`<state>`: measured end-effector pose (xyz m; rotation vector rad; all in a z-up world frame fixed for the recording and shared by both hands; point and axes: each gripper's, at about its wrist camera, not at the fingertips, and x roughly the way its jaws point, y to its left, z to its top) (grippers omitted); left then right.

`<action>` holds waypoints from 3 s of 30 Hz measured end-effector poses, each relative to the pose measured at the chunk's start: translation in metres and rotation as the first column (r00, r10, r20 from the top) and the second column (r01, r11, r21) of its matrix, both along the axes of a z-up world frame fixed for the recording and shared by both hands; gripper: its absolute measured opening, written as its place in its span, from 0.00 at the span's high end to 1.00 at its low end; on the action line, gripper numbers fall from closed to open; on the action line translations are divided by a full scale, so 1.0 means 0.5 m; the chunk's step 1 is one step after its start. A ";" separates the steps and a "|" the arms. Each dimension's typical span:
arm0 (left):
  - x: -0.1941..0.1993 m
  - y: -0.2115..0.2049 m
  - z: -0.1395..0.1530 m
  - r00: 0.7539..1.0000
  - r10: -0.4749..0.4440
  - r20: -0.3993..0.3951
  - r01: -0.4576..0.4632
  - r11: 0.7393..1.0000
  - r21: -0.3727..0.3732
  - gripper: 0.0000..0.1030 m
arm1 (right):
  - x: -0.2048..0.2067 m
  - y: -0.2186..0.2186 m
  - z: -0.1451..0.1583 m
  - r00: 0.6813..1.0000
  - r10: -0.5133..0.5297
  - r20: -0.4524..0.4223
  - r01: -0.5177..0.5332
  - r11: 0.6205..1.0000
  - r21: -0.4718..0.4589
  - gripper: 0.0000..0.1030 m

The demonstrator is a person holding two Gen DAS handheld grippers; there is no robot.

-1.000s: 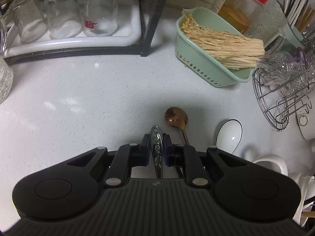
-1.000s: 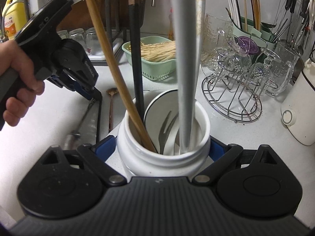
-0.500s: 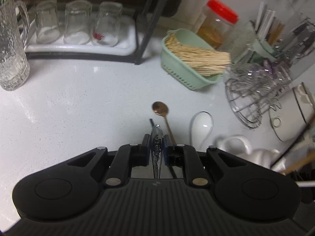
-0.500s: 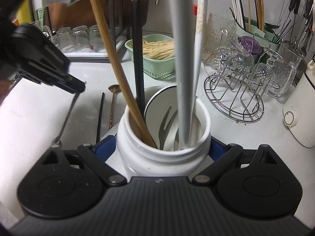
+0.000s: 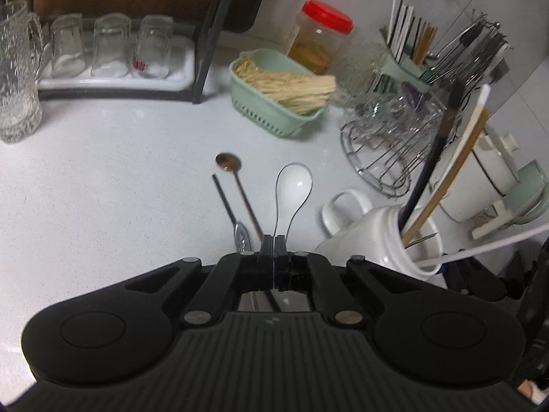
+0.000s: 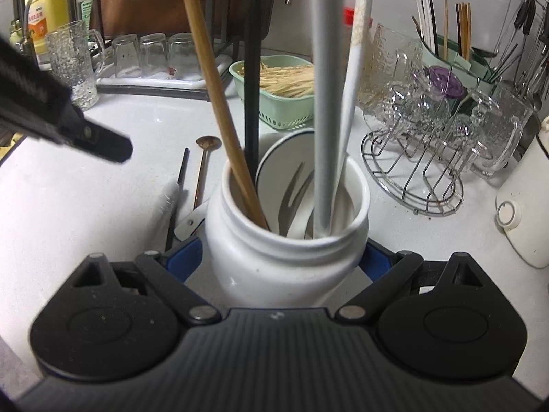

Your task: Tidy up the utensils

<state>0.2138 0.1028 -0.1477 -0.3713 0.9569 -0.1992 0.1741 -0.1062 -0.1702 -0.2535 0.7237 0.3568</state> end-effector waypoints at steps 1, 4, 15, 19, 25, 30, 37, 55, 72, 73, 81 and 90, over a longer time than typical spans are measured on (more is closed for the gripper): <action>-0.002 0.004 -0.006 1.000 0.010 -0.007 -0.010 1.000 -0.007 1.00 | -0.001 0.000 -0.001 1.000 0.002 -0.004 -0.002 1.000 -0.001 0.06; -0.008 0.023 -0.023 0.999 0.040 -0.023 -0.040 0.999 -0.006 1.00 | -0.006 -0.001 0.000 1.000 0.017 -0.001 -0.017 1.000 -0.012 0.06; -0.064 0.076 -0.083 0.983 0.082 -0.166 -0.100 0.990 -0.097 0.97 | -0.003 -0.009 0.010 0.999 0.036 0.020 -0.036 0.999 0.015 0.06; -0.095 0.065 -0.113 0.962 0.085 -0.261 -0.132 0.977 -0.169 0.94 | 0.003 -0.013 0.010 0.999 0.036 0.026 -0.037 0.998 0.043 0.06; -0.133 0.057 -0.141 0.920 0.137 -0.367 -0.233 0.945 -0.230 0.57 | 0.011 -0.021 0.007 0.997 0.055 0.048 -0.059 0.996 0.070 0.11; -0.139 0.066 -0.149 0.876 0.196 -0.441 -0.340 0.900 -0.274 0.57 | 0.010 -0.023 0.008 0.997 0.068 0.047 -0.072 0.995 0.072 0.11; -0.128 0.061 -0.170 0.810 0.238 -0.535 -0.461 0.823 -0.332 0.58 | 0.010 -0.026 0.008 0.996 0.081 0.048 -0.085 0.994 0.074 0.11; -0.123 0.034 -0.203 0.735 0.329 -0.594 -0.591 0.739 -0.323 0.88 | 0.008 -0.029 0.006 0.994 0.097 0.057 -0.101 0.992 0.076 0.11; -0.103 0.013 -0.114 0.816 0.276 -0.508 -0.421 0.886 -0.194 0.98 | 0.007 -0.032 0.005 0.991 0.122 0.063 -0.126 0.989 0.072 0.11; -0.101 0.014 -0.103 0.822 0.269 -0.503 -0.408 0.893 -0.189 0.98 | 0.008 -0.032 0.006 0.990 0.123 0.062 -0.128 0.989 0.071 0.11; -0.087 0.014 -0.001 0.862 0.167 -0.478 -0.294 0.934 -0.203 0.98 | 0.010 -0.032 0.008 0.989 0.138 0.055 -0.142 0.988 0.065 0.11; -0.087 0.003 0.107 0.874 0.050 -0.483 -0.146 0.976 -0.162 0.98 | 0.009 -0.035 0.006 0.987 0.151 0.059 -0.155 0.986 0.068 0.11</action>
